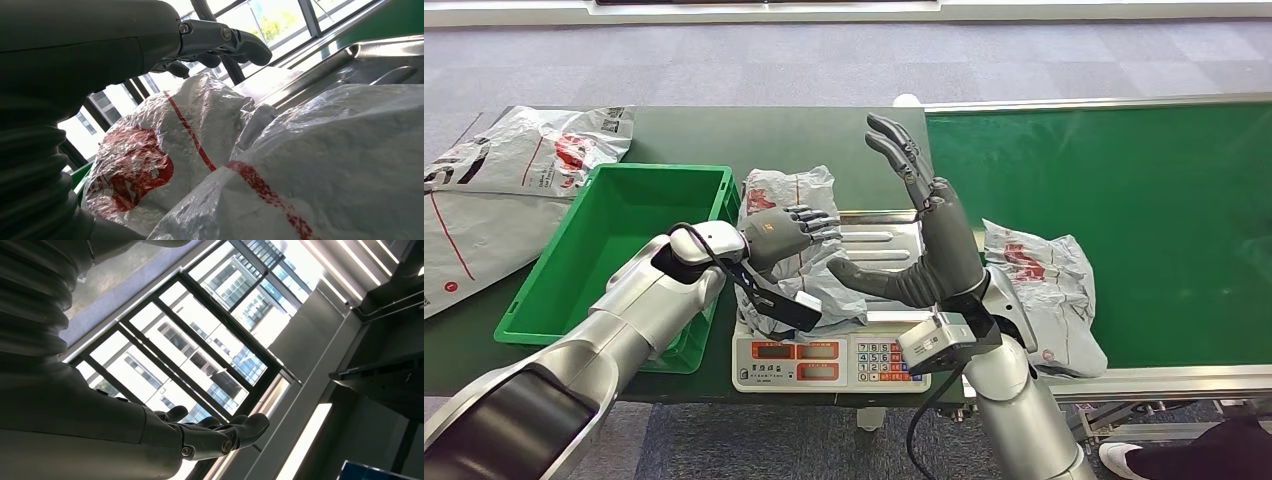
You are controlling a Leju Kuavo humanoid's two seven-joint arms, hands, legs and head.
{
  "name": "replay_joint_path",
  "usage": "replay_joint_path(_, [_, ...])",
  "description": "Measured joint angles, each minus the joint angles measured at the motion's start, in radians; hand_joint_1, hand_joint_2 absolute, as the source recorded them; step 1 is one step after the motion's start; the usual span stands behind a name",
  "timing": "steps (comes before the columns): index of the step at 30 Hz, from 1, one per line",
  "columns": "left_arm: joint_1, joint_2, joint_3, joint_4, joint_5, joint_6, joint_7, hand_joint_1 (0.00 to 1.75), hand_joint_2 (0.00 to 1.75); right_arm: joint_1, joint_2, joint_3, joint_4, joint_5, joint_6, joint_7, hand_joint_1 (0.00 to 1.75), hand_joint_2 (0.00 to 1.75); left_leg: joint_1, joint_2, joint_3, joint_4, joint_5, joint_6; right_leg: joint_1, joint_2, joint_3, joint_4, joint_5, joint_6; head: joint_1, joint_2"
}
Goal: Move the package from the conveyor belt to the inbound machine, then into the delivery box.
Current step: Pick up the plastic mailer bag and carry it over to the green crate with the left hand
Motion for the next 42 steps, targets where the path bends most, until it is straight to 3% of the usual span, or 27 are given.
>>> replay_joint_path(5, [0.000,0.000,0.000,0.000,0.000,0.000,0.000,0.00,1.75,0.000,0.000,0.000,0.000,0.000,0.000,0.000,0.00,1.75,0.000,0.000,0.000,0.000,0.000,0.000,0.000,0.000,0.000,0.000,0.000,0.000,0.000,0.000])
replay_joint_path(9, [-0.001,0.000,-0.003,0.001,-0.005,-0.014,-0.006,1.75,1.75,0.001,0.000,0.000,-0.002,0.001,0.000,0.001,0.00,1.75,0.000,0.000,0.000,0.000,0.000,0.000,0.000,0.000,0.000,0.000,0.000,0.000,0.000,0.000])
replay_joint_path(13, [-0.001,-0.001,-0.039,0.008,-0.021,-0.065,-0.020,1.75,1.75,0.025,-0.001,-0.006,-0.041,0.008,0.013,0.012,0.00,1.75,0.000,0.000,0.000,0.000,0.000,0.000,0.000,-0.001,0.000,0.000,0.000,0.000,0.000,0.000])
replay_joint_path(20, [-0.002,-0.005,-0.074,0.012,-0.020,-0.072,-0.019,1.75,1.75,0.048,-0.004,-0.016,-0.090,0.010,0.022,0.019,0.00,1.75,0.000,-0.001,0.000,0.000,0.000,0.000,0.000,-0.001,0.000,0.000,0.000,0.000,0.000,0.000])
replay_joint_path(42, [-0.003,-0.016,-0.099,0.022,-0.014,-0.075,-0.016,1.75,1.75,0.058,-0.008,-0.026,-0.114,0.011,0.023,0.021,0.00,1.75,0.000,-0.001,0.000,0.000,0.000,0.000,0.000,0.000,0.000,0.000,0.000,0.000,0.000,0.000])
